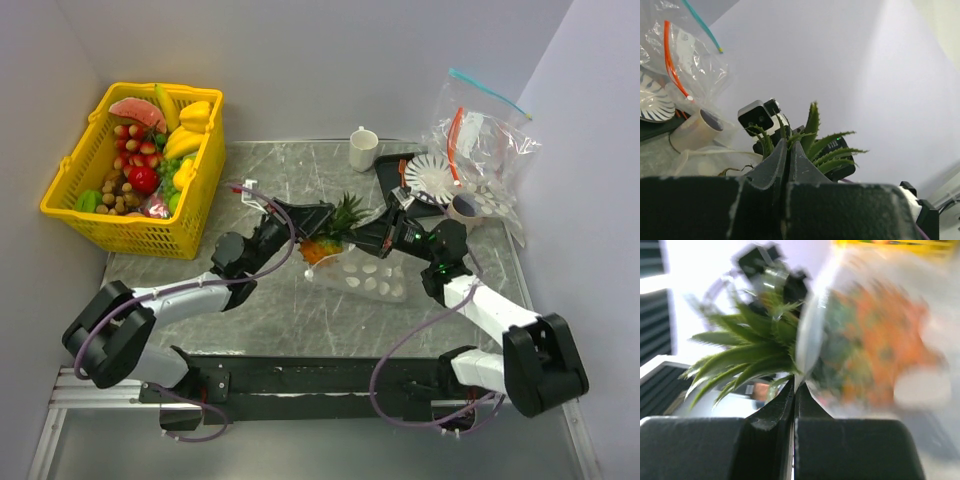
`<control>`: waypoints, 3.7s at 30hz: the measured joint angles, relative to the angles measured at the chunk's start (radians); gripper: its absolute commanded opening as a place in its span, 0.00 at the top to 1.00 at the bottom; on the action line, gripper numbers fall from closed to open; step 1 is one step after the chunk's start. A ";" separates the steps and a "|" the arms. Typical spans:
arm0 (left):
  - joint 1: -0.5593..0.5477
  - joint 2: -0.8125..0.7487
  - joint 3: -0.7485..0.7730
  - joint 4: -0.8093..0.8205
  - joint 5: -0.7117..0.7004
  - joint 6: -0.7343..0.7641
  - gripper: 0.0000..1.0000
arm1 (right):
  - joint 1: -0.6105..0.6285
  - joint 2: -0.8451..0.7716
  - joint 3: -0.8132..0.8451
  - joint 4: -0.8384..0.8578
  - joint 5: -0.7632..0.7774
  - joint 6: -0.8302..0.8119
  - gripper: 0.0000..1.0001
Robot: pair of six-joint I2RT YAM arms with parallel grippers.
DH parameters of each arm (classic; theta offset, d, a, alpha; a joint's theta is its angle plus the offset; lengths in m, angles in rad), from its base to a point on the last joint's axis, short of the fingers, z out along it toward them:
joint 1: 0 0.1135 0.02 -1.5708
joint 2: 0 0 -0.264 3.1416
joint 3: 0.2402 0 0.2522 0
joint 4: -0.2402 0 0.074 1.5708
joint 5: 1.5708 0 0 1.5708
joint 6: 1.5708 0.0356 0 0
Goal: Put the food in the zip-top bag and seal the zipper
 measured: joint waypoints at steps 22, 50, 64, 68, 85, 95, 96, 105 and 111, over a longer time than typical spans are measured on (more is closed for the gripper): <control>-0.056 0.180 -0.150 -0.075 -0.093 0.111 0.99 | -0.019 0.044 0.199 -0.801 0.122 -0.678 1.00; -0.274 0.101 -0.076 -0.351 -0.192 0.285 0.99 | -0.019 -0.040 0.238 -1.275 0.384 -1.081 0.99; -0.326 0.068 -0.086 -0.410 -0.209 0.359 0.35 | -0.019 -0.088 0.217 -1.265 0.415 -1.087 0.99; -0.339 -0.020 -0.068 -0.557 -0.233 0.393 0.27 | -0.019 -0.104 0.200 -1.261 0.415 -1.080 0.99; -0.334 -0.391 0.028 -1.128 -0.337 0.300 0.34 | -0.019 -0.138 0.199 -1.261 0.448 -1.081 0.99; -0.238 -0.204 -0.067 -1.122 -0.282 0.183 0.28 | -0.019 -0.139 0.199 -1.262 0.449 -1.080 0.99; -0.237 -0.180 -0.067 -1.111 -0.276 0.181 0.28 | -0.019 -0.139 0.199 -1.262 0.449 -1.080 0.99; -0.214 0.037 -0.036 -1.028 -0.204 0.165 0.46 | -0.019 -0.153 0.199 -1.263 0.452 -1.075 0.99; -0.214 0.113 -0.031 -0.955 -0.166 0.145 0.62 | -0.019 -0.158 0.199 -1.264 0.452 -1.073 0.99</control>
